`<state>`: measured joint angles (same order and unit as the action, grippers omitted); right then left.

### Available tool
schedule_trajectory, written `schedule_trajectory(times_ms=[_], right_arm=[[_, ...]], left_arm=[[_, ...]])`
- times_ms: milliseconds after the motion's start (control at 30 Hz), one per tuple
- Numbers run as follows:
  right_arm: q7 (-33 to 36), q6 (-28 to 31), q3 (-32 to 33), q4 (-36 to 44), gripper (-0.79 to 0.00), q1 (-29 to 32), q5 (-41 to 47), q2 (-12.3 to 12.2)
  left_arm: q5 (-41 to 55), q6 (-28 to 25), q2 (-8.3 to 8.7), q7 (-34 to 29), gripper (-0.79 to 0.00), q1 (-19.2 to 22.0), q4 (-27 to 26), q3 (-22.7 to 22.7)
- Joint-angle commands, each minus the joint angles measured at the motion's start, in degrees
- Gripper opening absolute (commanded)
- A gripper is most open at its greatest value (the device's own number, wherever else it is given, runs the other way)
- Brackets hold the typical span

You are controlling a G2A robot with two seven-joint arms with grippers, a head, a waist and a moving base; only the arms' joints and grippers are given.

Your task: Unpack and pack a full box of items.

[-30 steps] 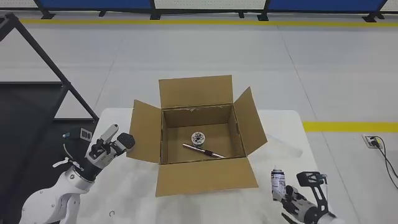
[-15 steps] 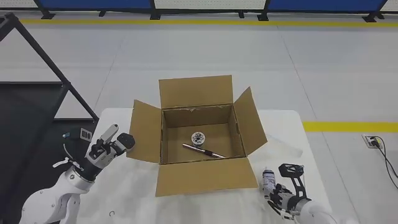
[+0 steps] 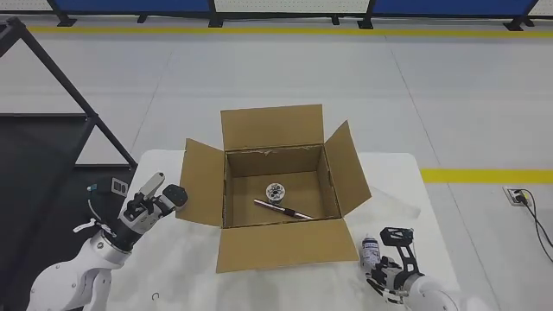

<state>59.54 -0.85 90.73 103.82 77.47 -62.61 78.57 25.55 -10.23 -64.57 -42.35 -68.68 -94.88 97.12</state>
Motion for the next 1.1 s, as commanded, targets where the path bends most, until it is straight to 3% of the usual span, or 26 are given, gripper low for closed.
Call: schedule_trajectory(times_ms=[0,500,700,1067], right_arm=[[0.27,0.10,-0.17,0.00,-0.459,-0.16,-0.40,-0.14],[0.62,-0.35,-1.45,-0.67,-0.413,-0.94,-0.55,-0.94],[0.57,-0.43,-1.43,0.60,-0.197,-0.35,-0.33,-1.28],[0.16,-0.73,-1.33,2.99,-0.123,0.79,-0.13,-1.89]], left_arm=[[0.00,0.00,0.00,0.00,0.000,0.00,0.00,0.00],[0.00,0.00,0.00,0.00,0.000,0.00,0.00,0.00],[0.00,0.00,0.00,0.00,0.000,0.00,0.00,0.00],[0.00,0.00,0.00,0.00,0.000,0.00,0.00,0.00]])
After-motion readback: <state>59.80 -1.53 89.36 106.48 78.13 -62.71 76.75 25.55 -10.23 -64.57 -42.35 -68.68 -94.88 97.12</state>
